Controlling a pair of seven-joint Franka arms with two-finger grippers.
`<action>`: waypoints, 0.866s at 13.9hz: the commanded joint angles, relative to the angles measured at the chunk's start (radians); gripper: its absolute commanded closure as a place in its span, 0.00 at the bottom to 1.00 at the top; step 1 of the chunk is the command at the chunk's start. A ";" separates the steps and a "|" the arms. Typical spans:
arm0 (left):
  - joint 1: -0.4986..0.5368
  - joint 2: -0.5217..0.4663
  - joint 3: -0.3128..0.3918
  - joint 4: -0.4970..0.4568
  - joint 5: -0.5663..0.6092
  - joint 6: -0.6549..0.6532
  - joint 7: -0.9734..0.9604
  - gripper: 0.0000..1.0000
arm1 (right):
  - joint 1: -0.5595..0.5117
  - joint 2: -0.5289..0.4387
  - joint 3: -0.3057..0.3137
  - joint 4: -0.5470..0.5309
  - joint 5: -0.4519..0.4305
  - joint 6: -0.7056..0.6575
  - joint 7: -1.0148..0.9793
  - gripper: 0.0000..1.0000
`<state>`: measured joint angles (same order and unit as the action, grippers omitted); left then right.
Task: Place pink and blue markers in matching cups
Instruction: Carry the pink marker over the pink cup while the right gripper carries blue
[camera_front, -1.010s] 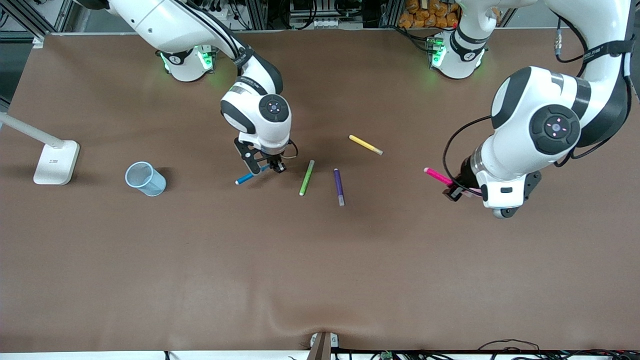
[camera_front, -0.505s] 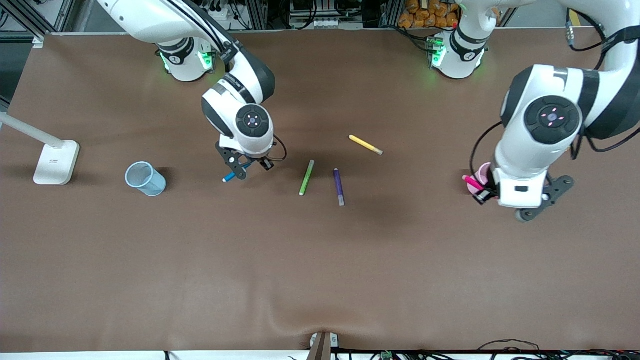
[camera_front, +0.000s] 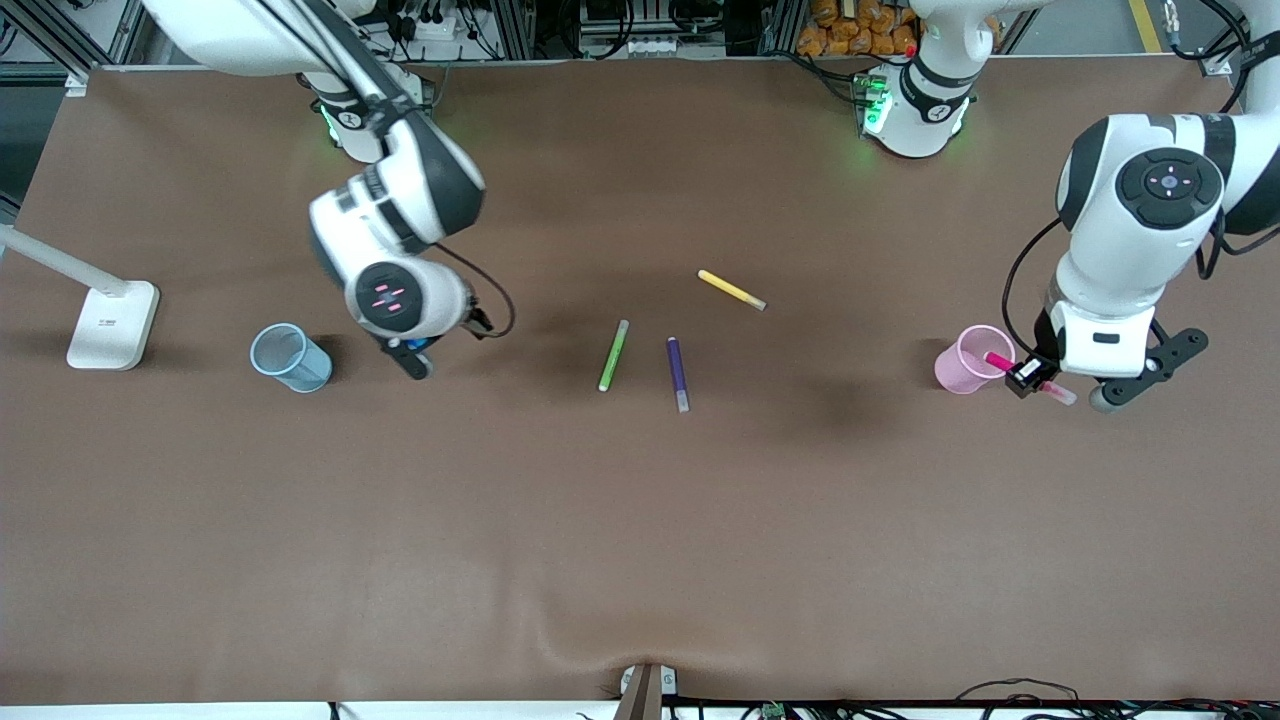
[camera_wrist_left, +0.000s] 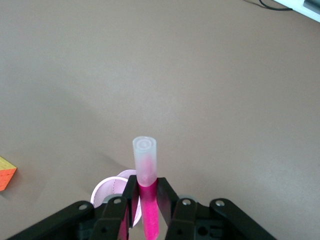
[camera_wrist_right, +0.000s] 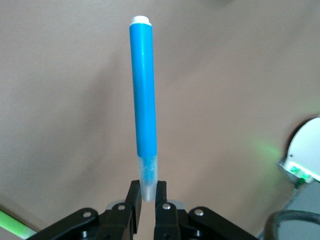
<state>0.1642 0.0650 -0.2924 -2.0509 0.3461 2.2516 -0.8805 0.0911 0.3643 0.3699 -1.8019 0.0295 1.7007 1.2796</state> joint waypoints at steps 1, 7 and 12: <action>0.050 -0.080 -0.007 -0.176 0.042 0.176 0.006 1.00 | -0.005 -0.014 -0.052 0.010 0.044 -0.064 -0.096 1.00; 0.109 -0.116 -0.007 -0.363 0.077 0.405 0.005 1.00 | -0.004 -0.019 -0.258 0.049 0.254 -0.203 -0.344 1.00; 0.141 -0.119 -0.007 -0.439 0.077 0.459 0.002 1.00 | -0.004 -0.031 -0.403 0.050 0.276 -0.318 -0.537 1.00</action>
<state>0.2838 -0.0136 -0.2920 -2.4321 0.4049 2.6644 -0.8805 0.0878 0.3526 0.0215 -1.7457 0.2767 1.4211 0.8277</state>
